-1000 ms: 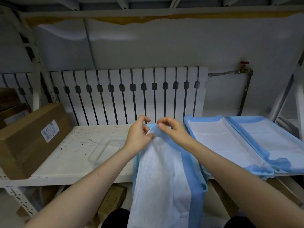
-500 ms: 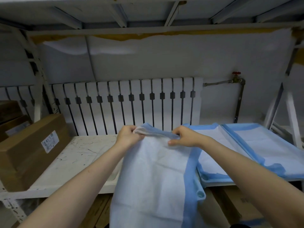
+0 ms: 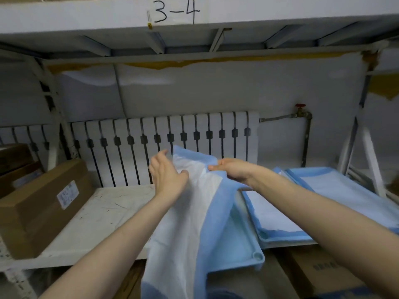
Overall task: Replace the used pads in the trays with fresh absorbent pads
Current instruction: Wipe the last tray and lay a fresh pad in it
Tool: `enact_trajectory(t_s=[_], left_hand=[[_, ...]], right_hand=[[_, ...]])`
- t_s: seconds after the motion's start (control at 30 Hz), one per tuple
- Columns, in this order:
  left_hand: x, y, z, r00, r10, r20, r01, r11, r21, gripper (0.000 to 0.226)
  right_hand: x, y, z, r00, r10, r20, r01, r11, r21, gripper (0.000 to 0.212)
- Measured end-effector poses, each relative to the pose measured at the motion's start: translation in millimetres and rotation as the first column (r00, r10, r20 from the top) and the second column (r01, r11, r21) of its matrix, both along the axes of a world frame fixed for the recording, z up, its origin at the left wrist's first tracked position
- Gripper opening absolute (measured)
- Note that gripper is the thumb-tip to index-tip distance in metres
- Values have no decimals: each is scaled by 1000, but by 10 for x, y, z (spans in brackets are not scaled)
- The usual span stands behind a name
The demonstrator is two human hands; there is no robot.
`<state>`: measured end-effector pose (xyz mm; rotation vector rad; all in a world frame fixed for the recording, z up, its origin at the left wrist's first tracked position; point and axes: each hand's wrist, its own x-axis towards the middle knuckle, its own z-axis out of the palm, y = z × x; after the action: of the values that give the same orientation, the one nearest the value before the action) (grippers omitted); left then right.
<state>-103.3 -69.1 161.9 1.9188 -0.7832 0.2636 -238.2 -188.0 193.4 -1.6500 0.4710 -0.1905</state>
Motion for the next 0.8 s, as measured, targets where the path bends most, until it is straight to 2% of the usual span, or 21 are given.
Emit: enact_trajectory(t_s=[0.07,0.1,0.13,0.17,0.23,0.33,0.4,0.43,0.5,0.53,0.57,0.7,0.73,0.8], left_hand=[[5,41,44,994,-92,-61,84,989,-120,47],[-21,86,58,971,-200,-130,171,965,-201,29],[-27,118,76,916,-342,-208,278,917,-285,23],[-35,175,91,839,-474,-269,383,864,-328,35],[15,189,78,724,-601,-338,546,799,-251,63],[42,239,75,685,-619,-384,647,759,-71,79],[-35,288,54,721,-622,-304,666,744,59,88],[-93,299,37,780,-586,-219,616,779,112,86],[-149,290,26,890,-441,-113,447,894,34,49],[-124,245,39,923,-361,-134,359,932,-38,32],[-136,264,81,929,-325,-176,312,945,-102,29],[-108,290,337,848,-442,-294,344,879,-330,25],[-114,302,399,799,-491,-348,332,841,-427,22],[-125,335,525,627,-613,-481,285,755,-590,18]], right_hand=[[-1,14,31,987,-119,106,108,989,105,19],[-3,19,54,970,-175,168,147,975,165,20],[4,15,79,949,-224,222,178,962,208,21],[17,8,102,928,-266,262,205,949,238,22],[29,8,171,891,-324,318,246,933,262,25],[64,32,271,854,-358,378,268,925,270,27],[98,68,303,853,-326,407,248,940,233,24],[111,100,326,859,-288,423,220,954,203,22],[141,163,381,874,-201,442,160,979,129,18],[151,196,414,877,-172,448,150,985,84,17],[152,218,444,872,-166,460,163,986,47,17],[52,164,514,814,-197,546,356,913,-202,22],[18,117,478,809,-197,554,392,883,-259,24],[-26,-14,338,816,-266,513,464,831,-307,36]])
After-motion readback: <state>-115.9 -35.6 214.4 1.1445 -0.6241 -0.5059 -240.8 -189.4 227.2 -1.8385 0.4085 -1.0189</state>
